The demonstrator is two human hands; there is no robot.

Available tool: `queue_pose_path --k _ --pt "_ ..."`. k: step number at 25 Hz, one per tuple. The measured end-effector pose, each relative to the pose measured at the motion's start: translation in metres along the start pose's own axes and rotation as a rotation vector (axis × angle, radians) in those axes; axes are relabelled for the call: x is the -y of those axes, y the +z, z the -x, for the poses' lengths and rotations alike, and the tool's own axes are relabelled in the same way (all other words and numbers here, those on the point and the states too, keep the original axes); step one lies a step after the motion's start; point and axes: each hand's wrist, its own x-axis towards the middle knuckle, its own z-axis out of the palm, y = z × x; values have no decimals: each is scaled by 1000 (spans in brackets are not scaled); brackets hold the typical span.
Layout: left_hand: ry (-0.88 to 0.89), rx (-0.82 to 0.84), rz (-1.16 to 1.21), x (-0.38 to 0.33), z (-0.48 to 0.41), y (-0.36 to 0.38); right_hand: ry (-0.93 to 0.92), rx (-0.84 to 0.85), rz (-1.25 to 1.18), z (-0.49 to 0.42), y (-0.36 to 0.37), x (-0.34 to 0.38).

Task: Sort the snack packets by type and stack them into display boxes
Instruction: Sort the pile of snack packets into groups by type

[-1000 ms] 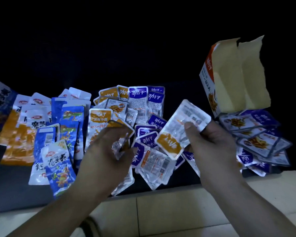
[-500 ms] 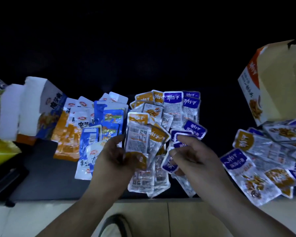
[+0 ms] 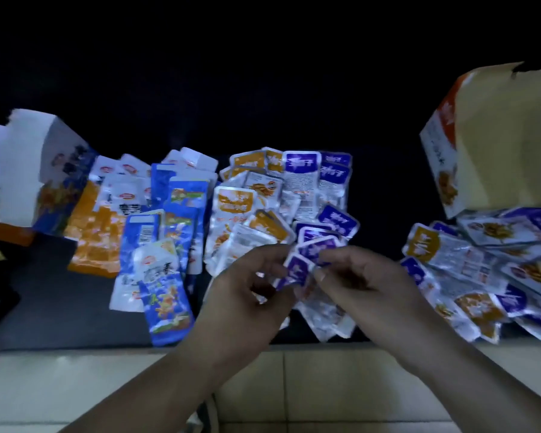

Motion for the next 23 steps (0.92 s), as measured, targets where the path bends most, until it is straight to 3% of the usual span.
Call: queue_pose_path --k 4,7,10,13,16,20,23 --pt "58 179 -153 -14 -3 53 42 -55 113 23 -65 -21" --pt "194 348 -442 -31 -7 99 82 -111 175 47 -109 -44" --pt "448 326 -818 -31 -32 138 31 -342 359 63 -134 -78" --pt "440 292 -1148 -26 -51 170 -167 -548 484 68 -143 -97" --pt "433 239 -977 -13 -59 174 -348 -570 556 64 -147 -99" --pt "559 171 -818 -4 -68 156 -376 -458 403 60 -121 -97" --pt "740 23 -735 -16 -67 117 -388 -415 537 52 -92 -105"
